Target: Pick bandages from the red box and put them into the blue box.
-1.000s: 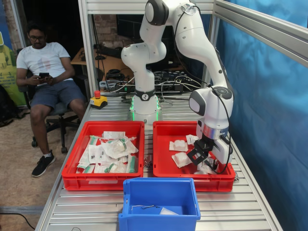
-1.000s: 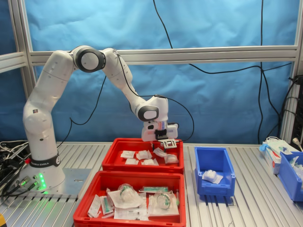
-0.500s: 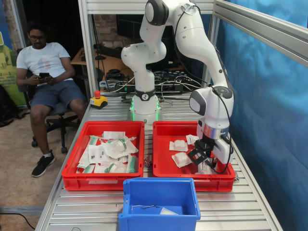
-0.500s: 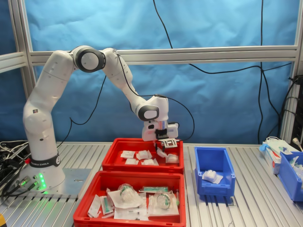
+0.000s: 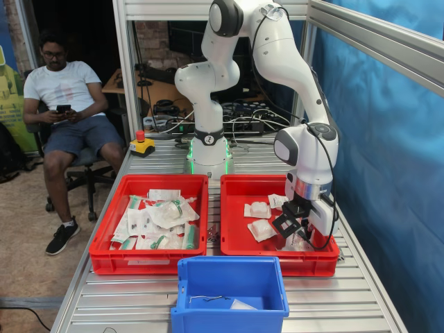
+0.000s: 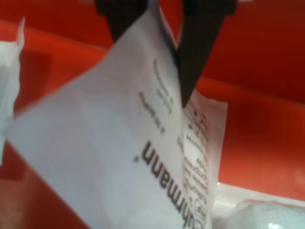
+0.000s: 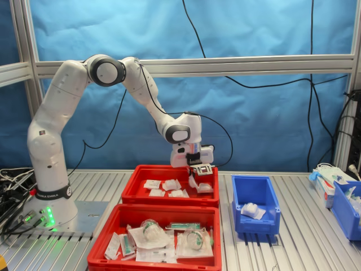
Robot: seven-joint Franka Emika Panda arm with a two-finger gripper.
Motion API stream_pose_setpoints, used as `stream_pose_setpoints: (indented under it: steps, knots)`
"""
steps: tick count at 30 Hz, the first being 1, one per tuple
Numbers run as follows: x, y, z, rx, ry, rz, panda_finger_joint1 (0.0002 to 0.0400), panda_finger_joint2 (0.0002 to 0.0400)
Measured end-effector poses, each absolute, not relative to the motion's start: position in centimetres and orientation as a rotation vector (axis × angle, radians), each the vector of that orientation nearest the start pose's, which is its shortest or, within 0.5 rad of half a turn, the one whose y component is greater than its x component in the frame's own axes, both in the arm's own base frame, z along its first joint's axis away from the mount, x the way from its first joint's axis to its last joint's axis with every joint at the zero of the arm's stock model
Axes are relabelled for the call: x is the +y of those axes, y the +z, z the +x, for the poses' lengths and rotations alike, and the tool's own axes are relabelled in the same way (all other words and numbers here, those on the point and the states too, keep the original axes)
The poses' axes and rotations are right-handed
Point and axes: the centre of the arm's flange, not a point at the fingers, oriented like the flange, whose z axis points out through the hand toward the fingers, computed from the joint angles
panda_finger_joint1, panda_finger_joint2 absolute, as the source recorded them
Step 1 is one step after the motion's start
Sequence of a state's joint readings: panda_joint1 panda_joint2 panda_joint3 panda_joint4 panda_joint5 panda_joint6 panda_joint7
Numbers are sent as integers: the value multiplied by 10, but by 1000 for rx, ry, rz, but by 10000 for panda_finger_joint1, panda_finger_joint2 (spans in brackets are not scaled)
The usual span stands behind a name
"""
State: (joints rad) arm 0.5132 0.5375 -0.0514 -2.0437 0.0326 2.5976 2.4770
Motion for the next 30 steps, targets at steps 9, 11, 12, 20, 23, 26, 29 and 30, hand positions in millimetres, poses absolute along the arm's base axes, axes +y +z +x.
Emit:
stream_pose_setpoints:
  steps: [9,11,12,20,23,26,29,30]
  knots:
    - [265,176,535,2660,-20,-1641,41,41]
    - [264,176,535,2660,-21,-1640,41,41]
    - [264,176,535,2661,-23,-1639,41,41]
    - [254,178,536,2702,-31,-1638,41,41]
    - [246,184,539,2726,-37,-1629,41,41]
    - [237,196,543,2741,-46,-1607,41,41]
    - [225,211,549,2759,-56,-1578,40,40]
    - [221,216,550,2763,-58,-1569,40,40]
